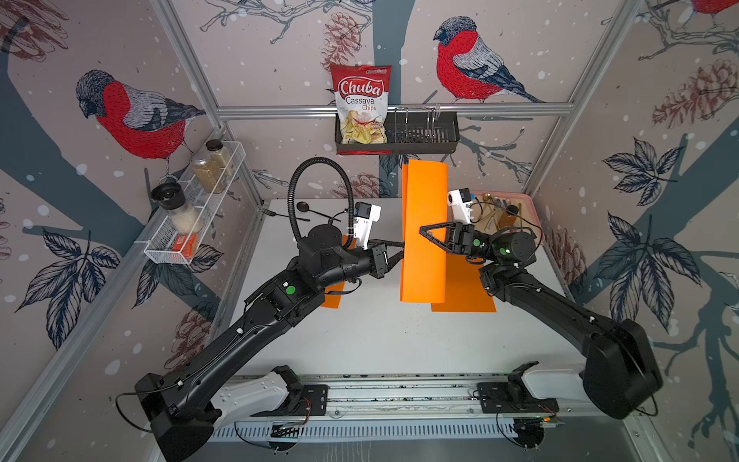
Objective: Fold the rectangular paper in half along the long edge
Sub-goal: Fold the paper.
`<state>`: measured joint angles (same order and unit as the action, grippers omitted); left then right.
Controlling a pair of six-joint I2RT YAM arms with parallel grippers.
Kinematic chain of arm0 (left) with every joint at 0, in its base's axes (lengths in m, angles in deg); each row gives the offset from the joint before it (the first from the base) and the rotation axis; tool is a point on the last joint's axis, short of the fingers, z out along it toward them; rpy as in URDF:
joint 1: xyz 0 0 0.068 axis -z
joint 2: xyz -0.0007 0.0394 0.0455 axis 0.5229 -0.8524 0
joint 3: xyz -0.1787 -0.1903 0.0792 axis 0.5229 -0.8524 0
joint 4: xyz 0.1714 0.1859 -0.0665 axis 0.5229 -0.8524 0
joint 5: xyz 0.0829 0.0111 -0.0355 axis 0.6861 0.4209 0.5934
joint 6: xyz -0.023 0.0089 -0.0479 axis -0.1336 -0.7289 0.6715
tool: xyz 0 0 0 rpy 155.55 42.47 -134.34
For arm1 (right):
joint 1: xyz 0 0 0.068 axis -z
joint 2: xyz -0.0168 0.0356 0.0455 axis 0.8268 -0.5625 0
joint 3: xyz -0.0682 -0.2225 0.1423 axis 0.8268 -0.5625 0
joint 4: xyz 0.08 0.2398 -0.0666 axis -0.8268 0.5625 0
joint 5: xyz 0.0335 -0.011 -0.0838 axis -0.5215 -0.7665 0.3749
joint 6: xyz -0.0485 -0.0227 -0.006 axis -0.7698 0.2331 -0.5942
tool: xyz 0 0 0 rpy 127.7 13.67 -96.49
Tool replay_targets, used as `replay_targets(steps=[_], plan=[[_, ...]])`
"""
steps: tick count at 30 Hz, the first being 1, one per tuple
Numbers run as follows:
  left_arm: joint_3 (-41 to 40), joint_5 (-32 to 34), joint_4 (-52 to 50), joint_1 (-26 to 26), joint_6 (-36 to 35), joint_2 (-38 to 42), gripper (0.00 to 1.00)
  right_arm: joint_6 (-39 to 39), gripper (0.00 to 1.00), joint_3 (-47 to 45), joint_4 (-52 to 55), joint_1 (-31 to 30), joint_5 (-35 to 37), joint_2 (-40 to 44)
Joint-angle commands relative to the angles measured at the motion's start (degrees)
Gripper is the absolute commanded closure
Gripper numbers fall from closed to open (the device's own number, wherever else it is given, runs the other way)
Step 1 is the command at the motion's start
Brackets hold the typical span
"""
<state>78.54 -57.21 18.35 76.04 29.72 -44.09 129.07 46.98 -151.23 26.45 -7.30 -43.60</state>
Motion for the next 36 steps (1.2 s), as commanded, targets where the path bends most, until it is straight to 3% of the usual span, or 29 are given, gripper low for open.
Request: replay_targets(steps=[1,36], plan=[[0.1,0.5,2.4,0.1,-0.2,0.2,1.00,-0.3,0.72,0.1,-0.8,-0.1,-0.7,0.3],[-0.1,0.3,3.2,0.2,0.1,0.0,1.00,-2.0,0.75,0.6,2.5,0.1,-1.6,1.5]])
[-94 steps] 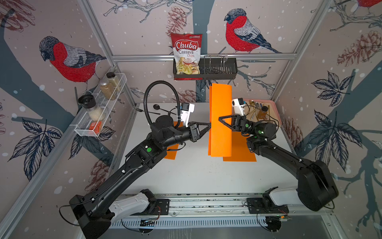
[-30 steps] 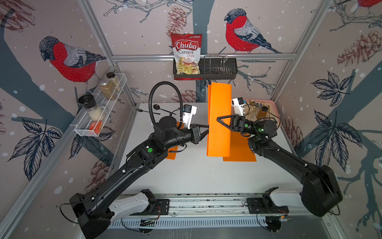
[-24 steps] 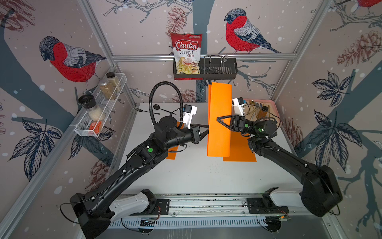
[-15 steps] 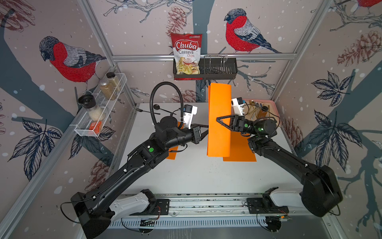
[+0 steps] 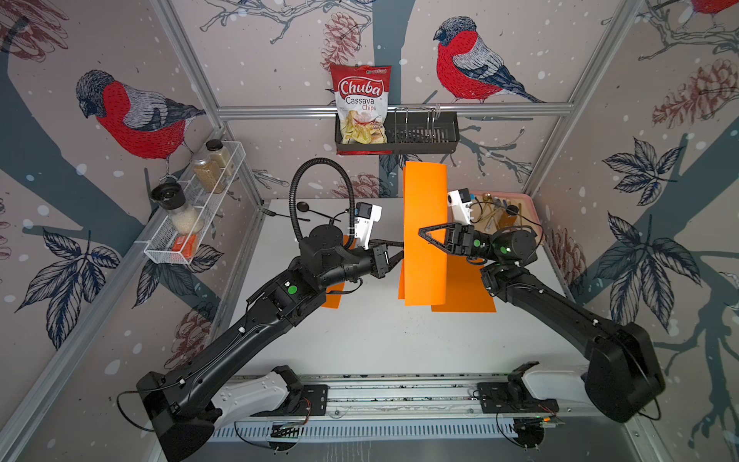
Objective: Fold the rectangular paper in half along the long edge
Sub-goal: Fold the paper.
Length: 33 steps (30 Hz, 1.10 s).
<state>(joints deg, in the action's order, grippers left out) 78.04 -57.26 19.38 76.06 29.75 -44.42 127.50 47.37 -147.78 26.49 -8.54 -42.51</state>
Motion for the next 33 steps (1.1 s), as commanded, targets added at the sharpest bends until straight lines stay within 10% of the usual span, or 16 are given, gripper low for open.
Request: replay_targets(steps=[1,33], plan=[[0.4,0.3,2.2,0.2,0.1,0.3,1.00,-0.2,0.74,0.1,-1.5,0.1,-0.3,0.4],[0.1,0.5,1.9,0.4,0.1,0.8,1.00,0.7,0.77,0.0,-2.8,0.3,0.4,0.4]])
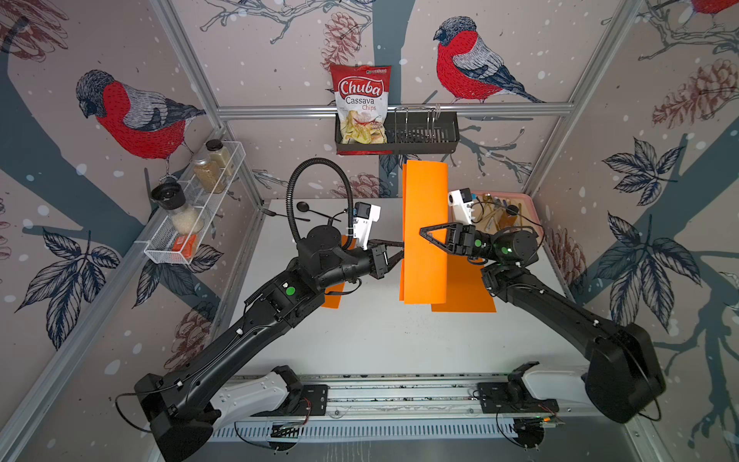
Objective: Fold the rectangular paper in half along the long edge
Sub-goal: Fold the paper.
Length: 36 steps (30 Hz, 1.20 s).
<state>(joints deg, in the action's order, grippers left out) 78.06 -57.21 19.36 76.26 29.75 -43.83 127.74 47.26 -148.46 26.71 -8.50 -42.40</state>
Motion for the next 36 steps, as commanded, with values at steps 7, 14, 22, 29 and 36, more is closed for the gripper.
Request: replay_targets(steps=[7,14,22,29,36], plan=[[0.1,0.5,2.1,0.2,0.1,0.2,1.00,0.4,0.79,0.1,-1.8,-0.2,0.3,0.5],[-0.1,0.4,2.4,0.3,0.1,0.1,1.00,-0.1,0.82,0.4,-0.9,-0.2,0.5,0.9],[-0.1,0.6,2.1,0.3,0.1,0.3,0.93,-0.8,0.83,0.4,0.2,-0.1,0.4,1.2],[1.5,4.3,-1.7,0.3,-1.3,0.6,0.79,-0.9,0.83,0.5,0.0,0.1,-0.4,2.2],[5.3,11.0,-8.6,0.2,-4.9,1.9,0.69,-0.7,0.82,0.7,-0.1,0.6,-1.7,3.0]])
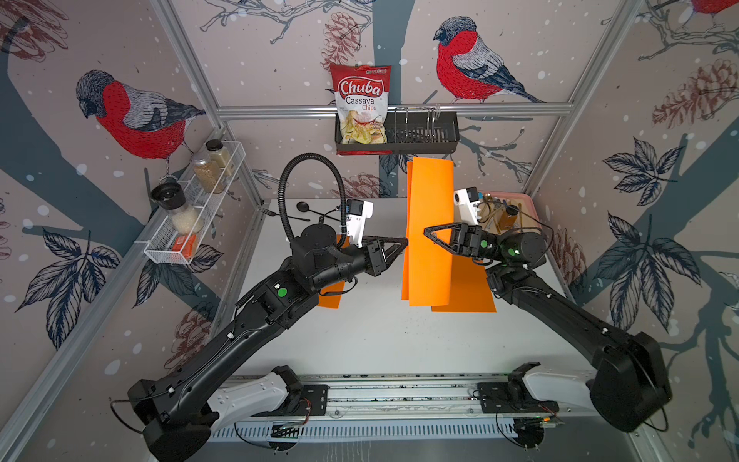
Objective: Fold the rectangular paper in half along the long edge
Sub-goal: Fold the paper.
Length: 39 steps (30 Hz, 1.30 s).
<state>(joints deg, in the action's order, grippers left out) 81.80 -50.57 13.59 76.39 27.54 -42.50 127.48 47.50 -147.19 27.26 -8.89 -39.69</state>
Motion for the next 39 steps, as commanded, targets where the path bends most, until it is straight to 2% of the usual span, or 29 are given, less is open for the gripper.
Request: replay_targets(steps=[1,5,11,15,20,22,34,39], plan=[[2.0,5.9,-3.6,0.1,-3.1,1.2,0.68,-0.5,0.82,0.5,-1.3,0.1,-1.6,0.2],[1.2,8.2,-1.5,0.1,-3.6,4.2,0.63,-0.9,0.82,0.6,-0.5,0.0,-1.9,2.3],[-1.7,0.1,7.6,0.1,-1.7,4.9,0.54,-7.1,0.82,1.8,8.1,-0.3,-1.6,3.4],[-2.7,-2.1,9.8,0.1,-1.3,4.3,0.50,-10.2,0.82,2.8,12.7,-0.8,-1.3,4.0],[-2.9,-3.5,11.0,0.0,-1.5,3.9,0.31,-11.3,0.82,3.1,14.5,-0.8,-1.1,4.2],[-3.0,-3.8,11.3,0.1,-1.4,3.8,0.27,-11.8,0.82,3.1,15.2,-0.9,-0.9,4.1],[-3.8,-4.4,11.3,0.1,-1.0,2.0,0.26,-12.9,0.82,4.4,15.8,-2.7,-0.6,3.3],[-4.2,-5.0,12.1,0.1,-0.6,1.7,0.26,-17.0,0.82,5.7,21.2,-3.9,0.3,3.1]])
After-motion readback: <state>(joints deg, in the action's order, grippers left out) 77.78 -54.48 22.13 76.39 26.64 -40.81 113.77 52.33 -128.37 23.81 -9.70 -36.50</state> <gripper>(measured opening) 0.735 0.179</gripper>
